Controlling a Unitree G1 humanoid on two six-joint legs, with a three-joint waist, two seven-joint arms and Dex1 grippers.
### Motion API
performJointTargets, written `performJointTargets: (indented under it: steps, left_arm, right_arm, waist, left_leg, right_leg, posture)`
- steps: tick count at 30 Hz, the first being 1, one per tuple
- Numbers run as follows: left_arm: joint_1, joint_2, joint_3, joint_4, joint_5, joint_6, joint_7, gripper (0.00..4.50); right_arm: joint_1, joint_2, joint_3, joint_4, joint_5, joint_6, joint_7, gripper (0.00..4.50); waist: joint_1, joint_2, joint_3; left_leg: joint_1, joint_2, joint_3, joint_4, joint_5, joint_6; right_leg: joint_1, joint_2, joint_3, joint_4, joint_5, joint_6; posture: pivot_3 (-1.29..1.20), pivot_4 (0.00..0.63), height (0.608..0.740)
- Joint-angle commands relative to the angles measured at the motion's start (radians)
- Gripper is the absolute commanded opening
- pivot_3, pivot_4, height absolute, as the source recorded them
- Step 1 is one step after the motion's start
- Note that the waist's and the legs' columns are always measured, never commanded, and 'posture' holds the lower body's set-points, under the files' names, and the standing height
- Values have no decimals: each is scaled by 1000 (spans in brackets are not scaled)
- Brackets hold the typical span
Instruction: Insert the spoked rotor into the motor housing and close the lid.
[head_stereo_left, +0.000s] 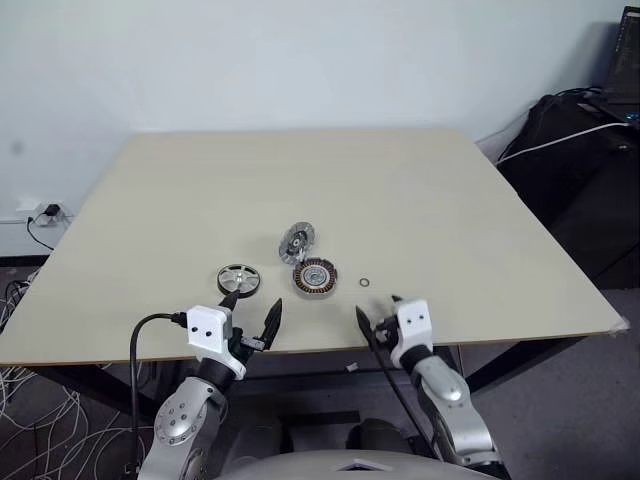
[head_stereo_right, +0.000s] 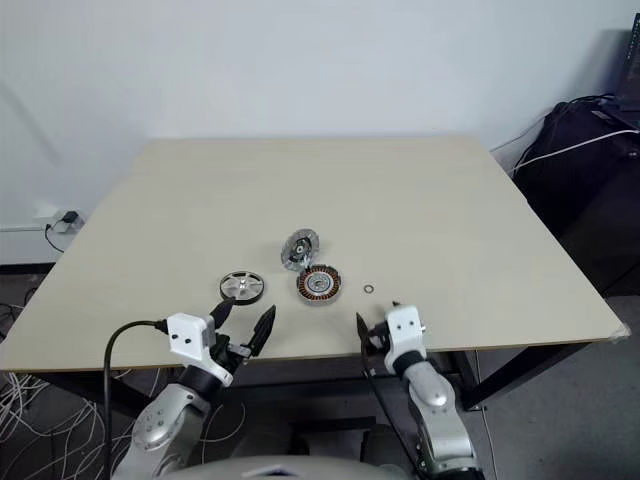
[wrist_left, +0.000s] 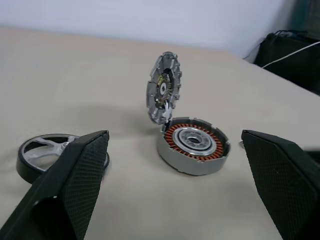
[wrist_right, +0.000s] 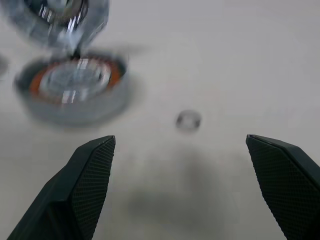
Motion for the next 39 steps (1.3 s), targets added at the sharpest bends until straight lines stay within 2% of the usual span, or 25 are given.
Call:
performJointTargets:
  steps: [1, 4, 13, 21, 32, 38, 39]
  left_arm:
    - [-7, -11, -7, 0, 10, -38, 9, 4486]
    - [-7, -15, -8, 15, 11, -52, 10, 4486]
    - [-6, -23, -15, 60, 18, -94, 8, 4486]
    - [-4, -29, -30, 97, 30, -126, 8, 4486]
    - [-58, 0, 42, 264, -21, -217, -71, 4486]
    - [-80, -4, 57, 289, -29, -223, -85, 4486]
    - [-83, -6, 55, 285, -27, -219, -83, 4499]
  right_arm:
    - [-79, 23, -5, -69, -21, 133, -50, 4500]
    - [-176, 30, 9, 14, -56, 177, -70, 4500]
    - [-306, 25, -17, 232, -53, 140, -65, 4500]
    - [-347, 10, -61, 351, -30, 115, -53, 4500]
    - [-424, 43, -44, 512, -50, 68, -45, 4500]
    - [-449, 60, -40, 549, -49, 55, -39, 4500]
    - [-451, 62, -39, 552, -48, 55, -40, 4316]
  waist:
    - [1, 0, 0]
    - [1, 0, 0]
    - [-2, 0, 0]
    - [-17, 0, 0]
    - [-27, 0, 0]
    - [-33, 1, 0]
    - [-33, 1, 0]
  left_leg:
    - [0, 0, 0, 0, 0, 0]
    - [0, -1, 1, 0, 0, 0]
    - [0, -3, 2, 0, 0, 0]
    - [1, -3, 2, 1, 0, 1]
    - [2, -3, 2, 2, 0, 1]
    - [2, -3, 3, 2, 0, 1]
    - [2, -3, 3, 2, 0, 1]
  right_leg:
    - [0, 0, 0, 0, 0, 0]
    - [0, 0, -3, 0, 0, 0]
    - [1, 4, -3, 0, 0, 0]
    - [1, 5, -3, 0, 0, 0]
    - [2, 5, -3, 2, 0, 0]
    - [2, 5, -2, 2, 1, 1]
    - [2, 5, -2, 2, 1, 1]
  posture:
    - [0, 0, 740]
    - [0, 0, 740]
    - [0, 0, 740]
    - [0, 0, 740]
    - [0, 0, 740]
    - [0, 0, 740]
    - [0, 0, 740]
